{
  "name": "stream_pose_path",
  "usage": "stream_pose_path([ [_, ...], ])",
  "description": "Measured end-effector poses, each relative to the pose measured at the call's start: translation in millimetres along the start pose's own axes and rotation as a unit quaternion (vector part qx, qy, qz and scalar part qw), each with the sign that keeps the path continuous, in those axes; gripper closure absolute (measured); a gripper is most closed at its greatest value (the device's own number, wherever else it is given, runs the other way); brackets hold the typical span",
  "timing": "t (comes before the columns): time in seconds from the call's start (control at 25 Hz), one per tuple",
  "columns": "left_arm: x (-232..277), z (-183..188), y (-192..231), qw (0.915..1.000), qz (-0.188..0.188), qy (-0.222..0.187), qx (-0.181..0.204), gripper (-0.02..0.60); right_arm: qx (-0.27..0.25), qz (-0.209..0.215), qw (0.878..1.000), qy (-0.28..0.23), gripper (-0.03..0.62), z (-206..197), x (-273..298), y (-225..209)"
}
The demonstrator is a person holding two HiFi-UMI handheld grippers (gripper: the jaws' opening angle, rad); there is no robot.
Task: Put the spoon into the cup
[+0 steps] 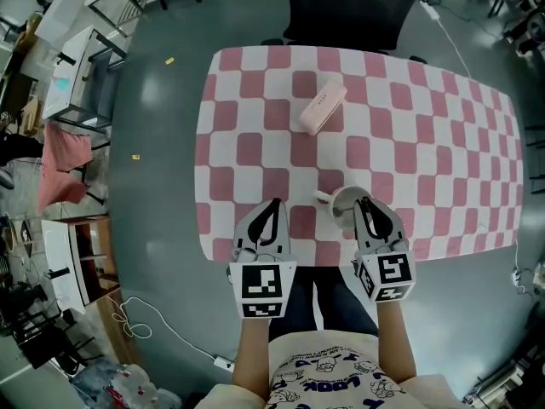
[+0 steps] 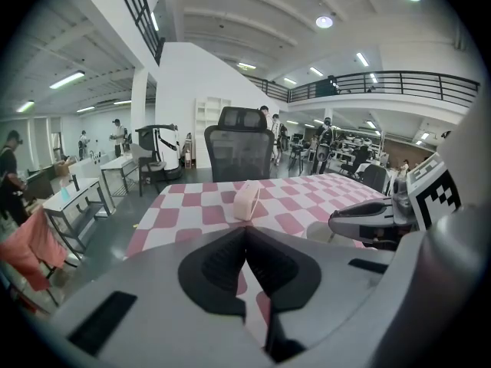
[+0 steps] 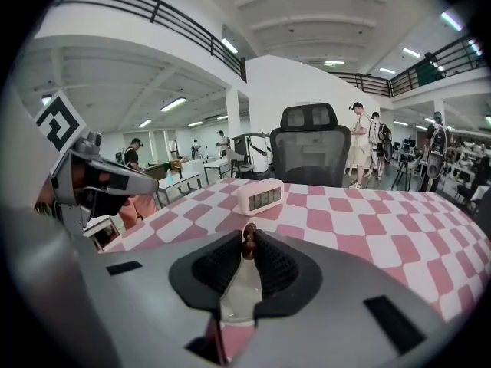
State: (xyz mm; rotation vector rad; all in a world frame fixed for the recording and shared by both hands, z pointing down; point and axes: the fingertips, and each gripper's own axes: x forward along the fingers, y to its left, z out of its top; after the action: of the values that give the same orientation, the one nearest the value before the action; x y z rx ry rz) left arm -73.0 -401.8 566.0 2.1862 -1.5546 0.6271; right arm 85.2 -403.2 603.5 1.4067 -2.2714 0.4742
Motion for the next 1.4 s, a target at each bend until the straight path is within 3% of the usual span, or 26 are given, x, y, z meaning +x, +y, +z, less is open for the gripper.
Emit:
stream_pose_path([
  [0.48, 1.3, -1.2, -2.3, 1.0, -0.007, 0.002, 0.004, 0.568, -0.089, -0.071, 0.993, 0.024, 0.479, -6.4, 2.6, -12.2],
  [1.0, -0.4, 0.1, -6.5, 1.0, -0.009, -0.001, 0.005, 0.568, -0.053, -0.094, 0.994, 0.016, 0.416, -8.9, -3.5, -28.3],
  [1.4, -14.6, 34.7, -8.7, 0.9993, 0.003, -0.036, 0.006, 0.568, -0.032, -0.107, 0.993, -0.048, 0.424, 40.3, -32.8, -38.9],
])
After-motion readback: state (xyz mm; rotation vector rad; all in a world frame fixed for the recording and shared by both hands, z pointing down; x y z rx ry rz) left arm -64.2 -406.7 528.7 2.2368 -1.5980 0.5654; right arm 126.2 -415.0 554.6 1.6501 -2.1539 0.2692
